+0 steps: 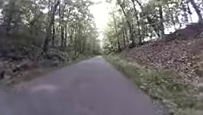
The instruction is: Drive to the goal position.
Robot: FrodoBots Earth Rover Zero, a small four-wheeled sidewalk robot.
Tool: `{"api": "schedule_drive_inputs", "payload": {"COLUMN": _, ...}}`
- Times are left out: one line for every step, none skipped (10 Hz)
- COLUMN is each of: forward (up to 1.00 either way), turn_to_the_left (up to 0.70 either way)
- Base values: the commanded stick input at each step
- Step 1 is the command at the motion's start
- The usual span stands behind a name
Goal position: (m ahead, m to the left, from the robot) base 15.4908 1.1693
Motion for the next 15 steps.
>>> {"api": "schedule_drive_inputs", "payload": {"forward": 0.70, "turn_to_the_left": 0.00}}
{"api": "schedule_drive_inputs", "payload": {"forward": 0.70, "turn_to_the_left": 0.00}}
{"api": "schedule_drive_inputs", "payload": {"forward": 0.70, "turn_to_the_left": 0.00}}
{"api": "schedule_drive_inputs", "payload": {"forward": 0.70, "turn_to_the_left": 0.00}}
{"api": "schedule_drive_inputs", "payload": {"forward": 0.70, "turn_to_the_left": 0.00}}
{"api": "schedule_drive_inputs", "payload": {"forward": 0.70, "turn_to_the_left": 0.00}}
{"api": "schedule_drive_inputs", "payload": {"forward": 0.70, "turn_to_the_left": 0.00}}
{"api": "schedule_drive_inputs", "payload": {"forward": 0.70, "turn_to_the_left": 0.00}}
{"api": "schedule_drive_inputs", "payload": {"forward": 0.70, "turn_to_the_left": 0.00}}
{"api": "schedule_drive_inputs", "payload": {"forward": 0.70, "turn_to_the_left": 0.00}}
{"api": "schedule_drive_inputs", "payload": {"forward": 0.70, "turn_to_the_left": 0.00}}
{"api": "schedule_drive_inputs", "payload": {"forward": 0.70, "turn_to_the_left": 0.00}}
{"api": "schedule_drive_inputs", "payload": {"forward": 0.70, "turn_to_the_left": 0.00}}
{"api": "schedule_drive_inputs", "payload": {"forward": 0.70, "turn_to_the_left": 0.00}}
{"api": "schedule_drive_inputs", "payload": {"forward": 0.70, "turn_to_the_left": 0.00}}
